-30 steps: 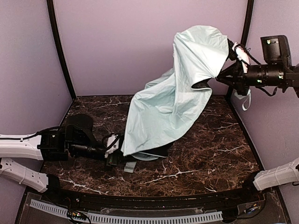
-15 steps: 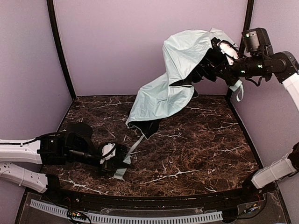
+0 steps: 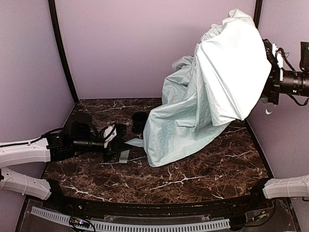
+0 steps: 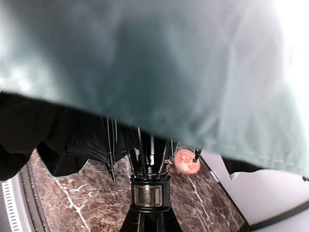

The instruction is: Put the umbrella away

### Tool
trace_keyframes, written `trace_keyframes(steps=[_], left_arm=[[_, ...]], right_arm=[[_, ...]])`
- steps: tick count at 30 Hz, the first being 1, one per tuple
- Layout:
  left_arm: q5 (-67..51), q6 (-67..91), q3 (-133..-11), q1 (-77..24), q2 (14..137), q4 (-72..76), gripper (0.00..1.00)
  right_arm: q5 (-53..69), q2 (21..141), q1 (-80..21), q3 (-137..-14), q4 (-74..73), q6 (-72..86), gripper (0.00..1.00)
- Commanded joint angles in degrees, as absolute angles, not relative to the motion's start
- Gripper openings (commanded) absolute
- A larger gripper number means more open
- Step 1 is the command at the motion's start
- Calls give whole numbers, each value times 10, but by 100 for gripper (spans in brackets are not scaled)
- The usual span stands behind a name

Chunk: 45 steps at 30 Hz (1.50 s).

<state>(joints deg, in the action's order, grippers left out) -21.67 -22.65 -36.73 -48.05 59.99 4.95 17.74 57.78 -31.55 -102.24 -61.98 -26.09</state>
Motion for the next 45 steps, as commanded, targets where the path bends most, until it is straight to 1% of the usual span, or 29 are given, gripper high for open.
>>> trace_keyframes(steps=[1, 7, 11, 18, 21, 24, 27, 30, 33, 39, 42, 45], left_arm=[[-228, -274, -385, -436, 647, 130, 0], [-174, -399, -490, -422, 778, 170, 0], [-173, -454, -565, -413, 856, 193, 0], [-197, -494, -613, -412, 960, 271, 0], [-213, -495, -621, -412, 995, 306, 0], [-230, -493, -639, -412, 1019, 315, 0], [-253, -502, -672, -412, 1041, 292, 0], [-250, -499, -710, -412, 1084, 279, 0], [-244, -481, -723, -411, 1120, 296, 0], [-233, -434, -710, -412, 1150, 362, 0], [-208, -419, -708, -411, 1155, 379, 0], [-200, -423, -714, -412, 1165, 356, 0]], right_arm=[[279, 577, -343, -1000, -604, -297, 0], [296, 607, -394, -954, -612, -319, 0], [311, 637, -417, -921, -616, -319, 0], [364, 684, -421, -780, -578, -296, 2], [379, 708, -421, -741, -561, -291, 2], [397, 716, -422, -734, -561, -300, 2], [393, 715, -422, -739, -563, -300, 2], [392, 718, -426, -753, -577, -303, 2], [371, 703, -426, -770, -591, -302, 2], [315, 641, -426, -744, -574, -293, 3], [252, 620, -426, -738, -558, -280, 2], [192, 597, -426, -740, -537, -271, 1]])
